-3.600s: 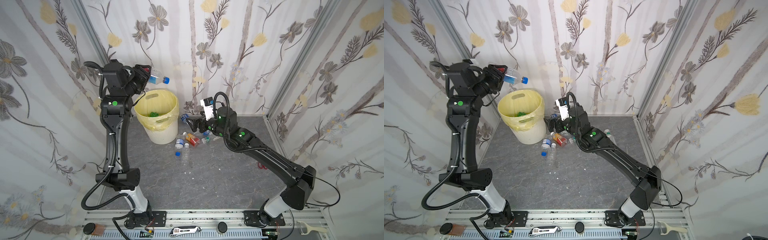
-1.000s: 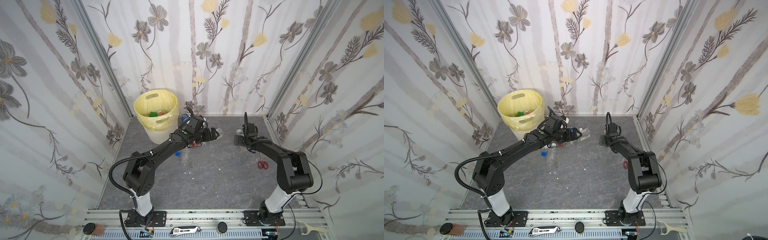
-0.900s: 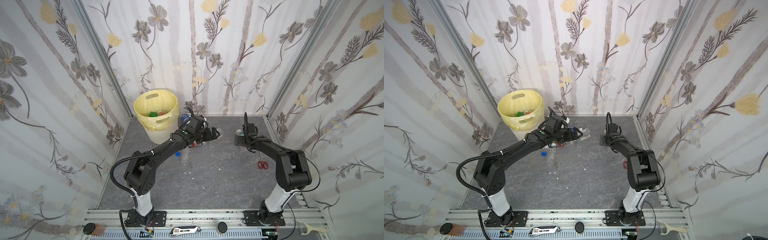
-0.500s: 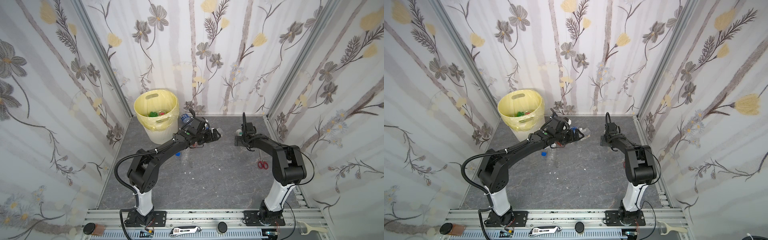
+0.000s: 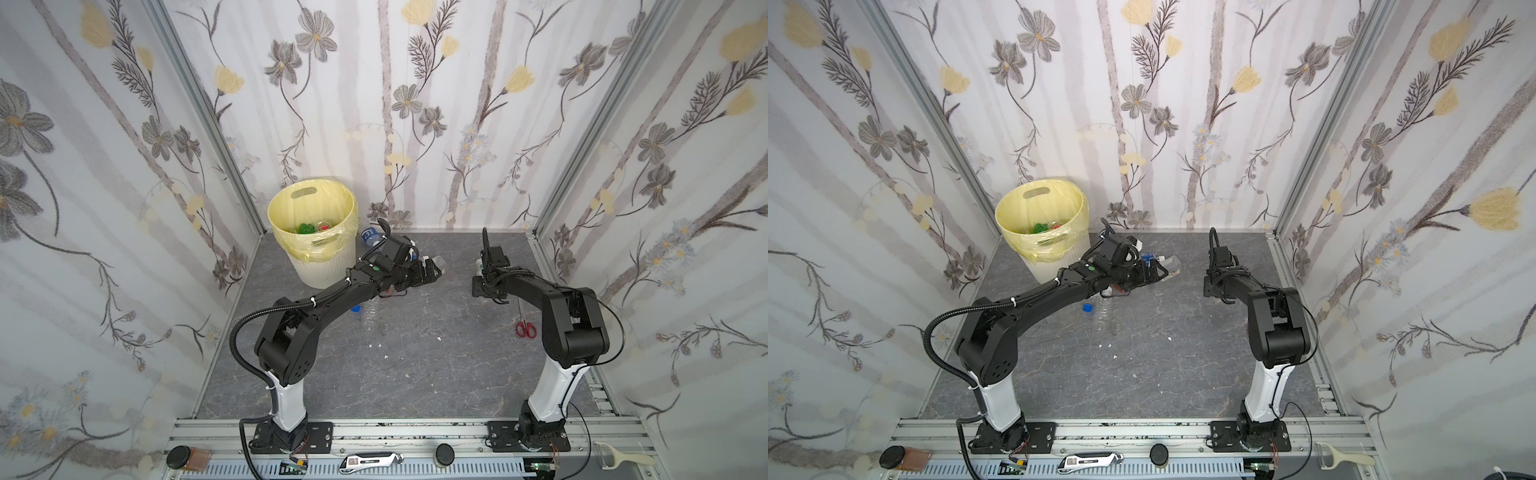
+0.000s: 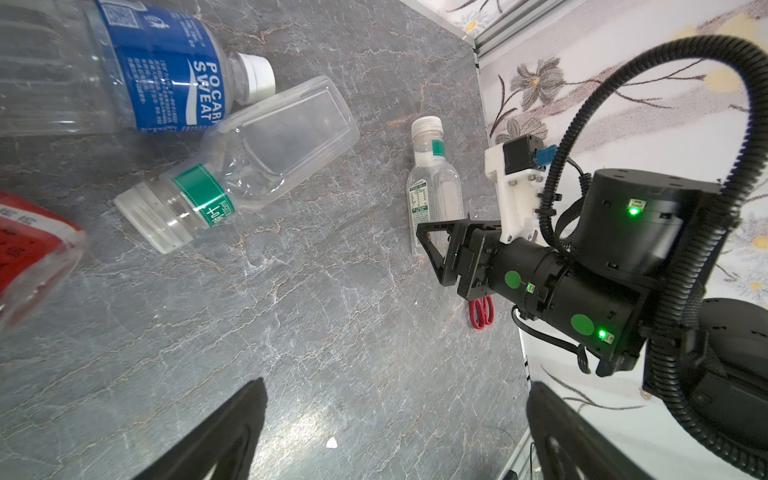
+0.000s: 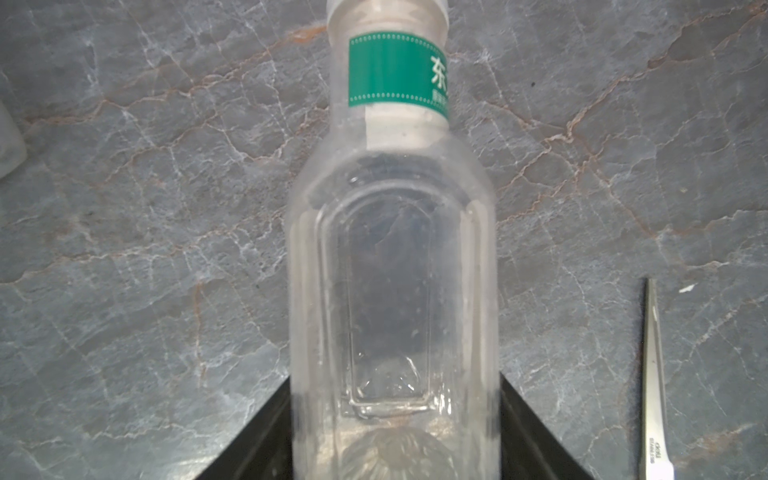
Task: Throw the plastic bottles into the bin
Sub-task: 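Grasp the clear green-labelled bottle with the right gripper while the left gripper returns, then lift the green-labelled bottle toward the left gripper while the left gripper grasps its cap end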
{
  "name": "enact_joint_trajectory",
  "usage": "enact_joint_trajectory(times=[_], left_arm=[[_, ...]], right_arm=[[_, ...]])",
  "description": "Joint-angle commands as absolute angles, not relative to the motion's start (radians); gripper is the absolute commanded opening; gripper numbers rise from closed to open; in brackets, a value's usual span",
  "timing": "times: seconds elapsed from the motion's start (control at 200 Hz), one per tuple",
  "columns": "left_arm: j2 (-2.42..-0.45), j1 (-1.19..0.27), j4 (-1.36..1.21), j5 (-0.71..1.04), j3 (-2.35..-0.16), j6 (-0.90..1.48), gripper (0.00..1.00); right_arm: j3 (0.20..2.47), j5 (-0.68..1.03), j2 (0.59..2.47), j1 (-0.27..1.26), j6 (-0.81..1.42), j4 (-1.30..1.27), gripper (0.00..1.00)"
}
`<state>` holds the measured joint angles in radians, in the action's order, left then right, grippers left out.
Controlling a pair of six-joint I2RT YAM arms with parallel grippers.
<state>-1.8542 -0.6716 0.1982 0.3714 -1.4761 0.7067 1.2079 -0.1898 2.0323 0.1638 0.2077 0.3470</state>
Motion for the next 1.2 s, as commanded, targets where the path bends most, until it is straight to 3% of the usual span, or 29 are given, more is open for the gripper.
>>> enact_joint_trajectory(times=[0.0, 0.365, 1.194], left_arm=[[-1.839, -0.67, 0.171, 0.374, -1.466, 0.705, 1.0], [-1.792, -0.669, 0.171, 0.356, -1.426, 0.706, 1.0], [-1.772, -0.665, 0.148, 0.323, -1.433, 0.702, 1.0]], right_arm=[[1.193, -0.204, 2.008, 0.175, 0.209, 0.347, 0.61], [1.125, -0.154, 1.916, 0.223, 0.224, 0.33, 0.59], [1.127, 0.218, 1.678, 0.368, 0.192, 0.33, 0.59]])
